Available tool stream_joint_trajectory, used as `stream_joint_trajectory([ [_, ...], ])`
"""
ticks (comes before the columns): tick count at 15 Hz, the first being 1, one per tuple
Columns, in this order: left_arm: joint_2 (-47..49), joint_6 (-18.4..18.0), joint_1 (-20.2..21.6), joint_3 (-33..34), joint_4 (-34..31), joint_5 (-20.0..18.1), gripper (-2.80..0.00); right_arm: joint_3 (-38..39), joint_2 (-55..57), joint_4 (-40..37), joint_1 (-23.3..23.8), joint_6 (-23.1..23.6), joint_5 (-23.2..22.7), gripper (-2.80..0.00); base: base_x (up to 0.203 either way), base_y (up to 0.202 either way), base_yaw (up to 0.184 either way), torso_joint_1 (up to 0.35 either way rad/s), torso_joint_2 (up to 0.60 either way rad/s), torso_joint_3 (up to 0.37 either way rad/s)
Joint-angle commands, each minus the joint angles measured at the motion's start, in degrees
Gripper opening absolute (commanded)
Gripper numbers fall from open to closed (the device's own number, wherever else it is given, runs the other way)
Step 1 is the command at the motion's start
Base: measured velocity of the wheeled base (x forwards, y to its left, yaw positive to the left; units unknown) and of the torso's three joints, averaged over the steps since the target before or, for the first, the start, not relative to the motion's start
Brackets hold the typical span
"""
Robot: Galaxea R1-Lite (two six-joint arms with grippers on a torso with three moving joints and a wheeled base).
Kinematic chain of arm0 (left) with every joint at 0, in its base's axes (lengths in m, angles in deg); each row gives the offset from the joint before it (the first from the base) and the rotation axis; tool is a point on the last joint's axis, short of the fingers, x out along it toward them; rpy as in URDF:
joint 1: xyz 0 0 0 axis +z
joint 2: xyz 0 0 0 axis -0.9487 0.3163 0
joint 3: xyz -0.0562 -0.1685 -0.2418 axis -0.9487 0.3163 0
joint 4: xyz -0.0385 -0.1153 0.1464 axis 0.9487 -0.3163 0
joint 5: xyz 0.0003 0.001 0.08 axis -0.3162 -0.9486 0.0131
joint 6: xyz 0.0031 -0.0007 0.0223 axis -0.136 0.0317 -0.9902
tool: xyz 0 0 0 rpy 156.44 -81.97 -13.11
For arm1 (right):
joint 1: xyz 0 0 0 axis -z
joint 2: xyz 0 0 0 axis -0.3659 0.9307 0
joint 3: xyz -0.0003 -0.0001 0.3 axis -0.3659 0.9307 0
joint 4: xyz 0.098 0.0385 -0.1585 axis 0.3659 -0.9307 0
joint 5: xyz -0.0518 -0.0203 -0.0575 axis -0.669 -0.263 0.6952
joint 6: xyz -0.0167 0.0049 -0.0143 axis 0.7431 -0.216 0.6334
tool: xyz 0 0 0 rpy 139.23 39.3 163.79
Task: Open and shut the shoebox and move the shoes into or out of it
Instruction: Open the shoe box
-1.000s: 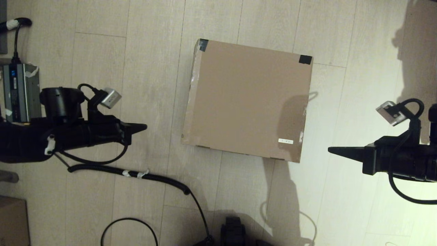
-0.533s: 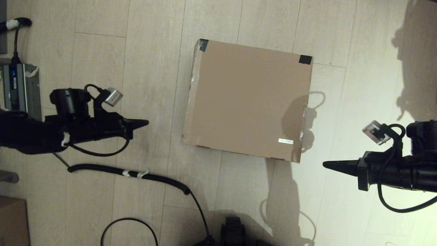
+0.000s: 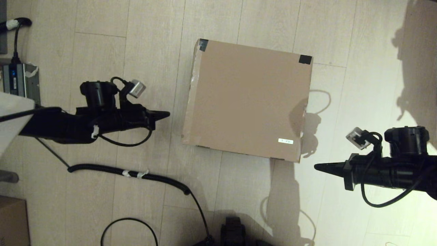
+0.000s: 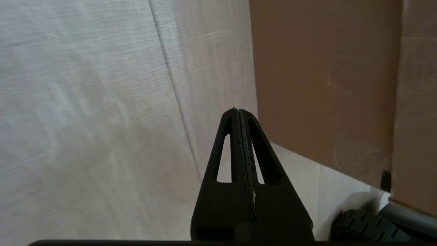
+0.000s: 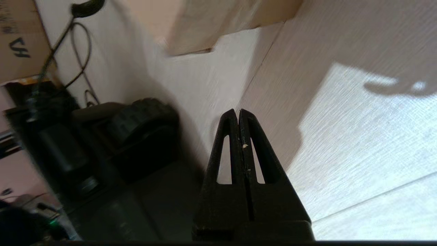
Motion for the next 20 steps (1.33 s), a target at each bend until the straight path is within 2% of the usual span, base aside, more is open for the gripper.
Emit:
stream_joint_trajectory([
  [1, 0.6, 1.4, -1.5, -0.5, 0.2, -0.1, -2.8, -0.6, 3.8, 3.2, -1.0, -0.2, -0.2, -2.8, 0.0, 0.0, 0.0, 0.0, 0.0, 0.0],
  [3, 0.4, 3.6, -3.4, -1.8, 0.2, 0.1, -2.8, -1.4, 5.1, 6.1, -2.4, -2.9, -0.1, -2.8, 0.0, 0.0, 0.0, 0.0, 0.0, 0.0],
  [6, 0.2, 6.7, -6.0, -3.8, 0.2, 1.0, -2.8, -1.0, 6.2, 7.9, -2.9, -3.2, -0.3, -2.8, 0.0, 0.0, 0.0, 0.0, 0.0, 0.0],
  [8, -0.2, 7.2, -7.2, -3.8, 0.2, 1.2, -2.8, -0.8, 7.3, 9.7, -3.2, -3.3, -0.2, -2.8, 0.0, 0.0, 0.0, 0.0, 0.0, 0.0],
  [11, -0.8, 9.5, -9.2, -3.8, 0.3, 5.6, -2.8, -1.2, 8.8, 12.3, -4.3, -3.4, -0.1, -2.8, 0.0, 0.0, 0.0, 0.0, 0.0, 0.0],
  [12, -0.9, 10.5, -9.8, -3.7, 0.3, 5.7, -2.8, -1.5, 9.4, 12.6, -4.4, -3.5, 0.0, -2.8, 0.0, 0.0, 0.0, 0.0, 0.0, 0.0],
  [16, -1.2, 10.6, -10.1, -3.7, 0.3, 5.8, -2.8, -5.4, 11.8, 15.2, -5.2, -3.5, 0.7, -2.8, 0.0, 0.0, 0.0, 0.0, 0.0, 0.0],
  [20, -4.0, 10.7, -10.2, 0.1, 0.2, 5.7, -2.8, -6.4, 10.3, 15.5, -5.2, -5.4, 1.1, -2.8, 0.0, 0.0, 0.0, 0.0, 0.0, 0.0],
])
